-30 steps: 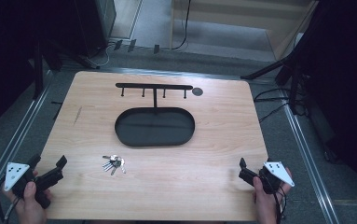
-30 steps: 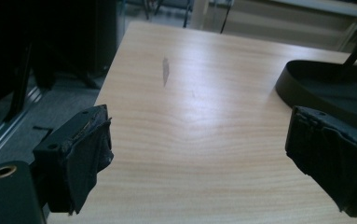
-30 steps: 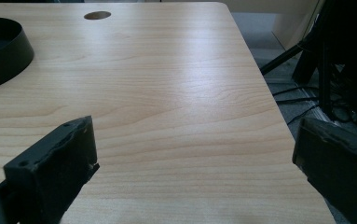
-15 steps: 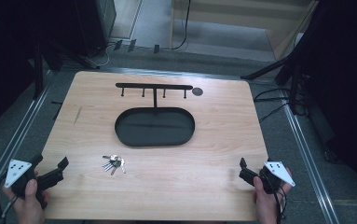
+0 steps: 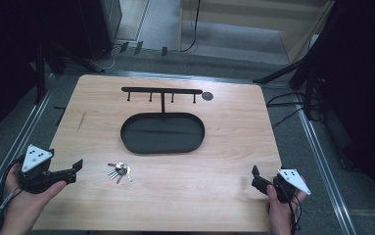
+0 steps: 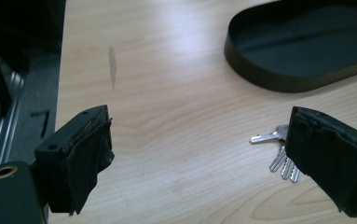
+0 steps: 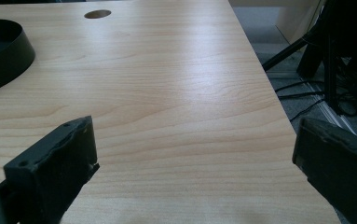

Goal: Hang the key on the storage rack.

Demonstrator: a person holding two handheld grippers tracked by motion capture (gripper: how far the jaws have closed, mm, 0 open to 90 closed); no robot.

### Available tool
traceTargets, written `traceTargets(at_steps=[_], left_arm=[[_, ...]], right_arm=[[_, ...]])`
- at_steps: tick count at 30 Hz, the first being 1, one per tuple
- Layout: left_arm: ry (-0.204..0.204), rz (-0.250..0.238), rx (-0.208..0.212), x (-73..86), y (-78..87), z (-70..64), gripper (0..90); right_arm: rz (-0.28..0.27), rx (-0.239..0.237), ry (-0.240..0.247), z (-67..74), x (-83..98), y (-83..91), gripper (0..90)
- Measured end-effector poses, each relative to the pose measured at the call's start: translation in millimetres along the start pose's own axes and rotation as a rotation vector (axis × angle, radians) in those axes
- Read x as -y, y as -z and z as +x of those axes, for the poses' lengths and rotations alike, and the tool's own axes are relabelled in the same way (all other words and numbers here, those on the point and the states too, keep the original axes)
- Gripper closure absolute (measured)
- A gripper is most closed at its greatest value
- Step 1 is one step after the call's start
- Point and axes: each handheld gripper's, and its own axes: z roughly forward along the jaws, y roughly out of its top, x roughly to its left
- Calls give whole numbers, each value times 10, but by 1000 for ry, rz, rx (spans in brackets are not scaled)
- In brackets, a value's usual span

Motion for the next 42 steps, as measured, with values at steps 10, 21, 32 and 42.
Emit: traceTargets(at_steps=[10,21,32,42], left_arm=[[-34,278,19,-164,-234,-80,84],[-62,535,58,-244,-478,-321,151],[-162,695,146,-292,-810,-657,285],[-177,782,144,-348,-1011,-827,333]], right_arm=[[-2,-4,-9,-9,0,1,0],[3,-2,-16,-17,1,5,0],[3,-5,-18,-23,1,4,0],[3,-10,-23,-29,0,3,0]])
